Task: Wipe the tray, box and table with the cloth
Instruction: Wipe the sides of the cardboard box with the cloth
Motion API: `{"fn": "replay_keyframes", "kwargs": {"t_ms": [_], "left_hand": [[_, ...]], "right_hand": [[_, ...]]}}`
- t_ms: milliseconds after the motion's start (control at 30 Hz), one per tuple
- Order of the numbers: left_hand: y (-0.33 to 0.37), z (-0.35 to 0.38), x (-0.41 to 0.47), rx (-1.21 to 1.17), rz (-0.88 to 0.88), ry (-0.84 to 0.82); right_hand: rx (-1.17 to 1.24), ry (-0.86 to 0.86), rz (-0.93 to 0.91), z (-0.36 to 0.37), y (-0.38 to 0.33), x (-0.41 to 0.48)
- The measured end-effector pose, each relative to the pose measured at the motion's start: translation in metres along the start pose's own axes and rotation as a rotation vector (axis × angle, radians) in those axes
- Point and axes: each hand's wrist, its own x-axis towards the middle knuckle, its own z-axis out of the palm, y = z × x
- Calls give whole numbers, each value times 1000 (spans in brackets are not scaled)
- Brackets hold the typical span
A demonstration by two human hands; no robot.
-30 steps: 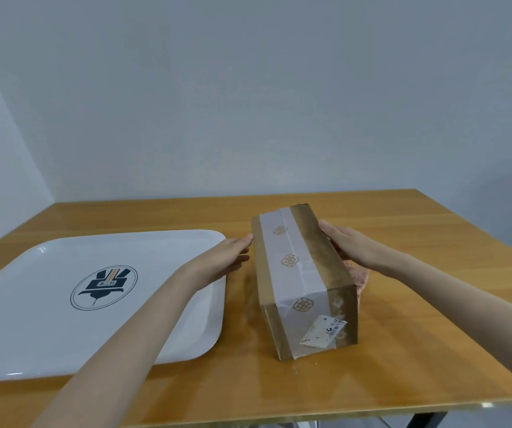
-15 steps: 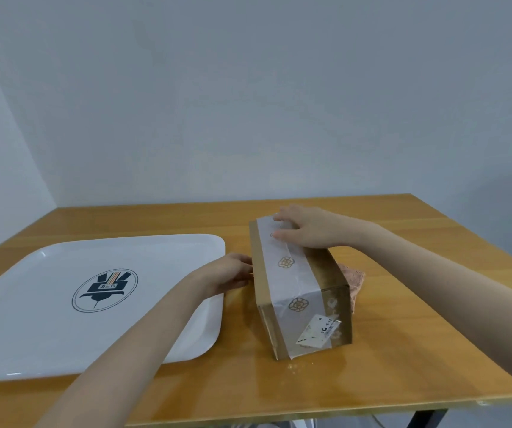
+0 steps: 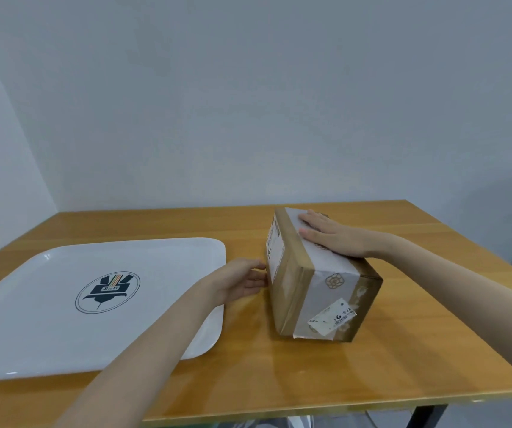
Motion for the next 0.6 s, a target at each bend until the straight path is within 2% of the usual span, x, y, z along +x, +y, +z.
{"fn": "replay_keyframes", "kwargs": {"t_ms": [100, 300, 467, 600], "left_hand": [[9, 13, -5, -71, 34, -36], [28, 28, -2, -430, 99, 2], [38, 29, 0, -400, 204, 3], [41, 23, -2, -271, 286, 26]], "right_hand": [[152, 33, 3, -3, 12, -8], [573, 75, -9, -5, 35, -20], [763, 123, 5, 7, 38, -12], [965, 181, 41, 13, 36, 2]]}}
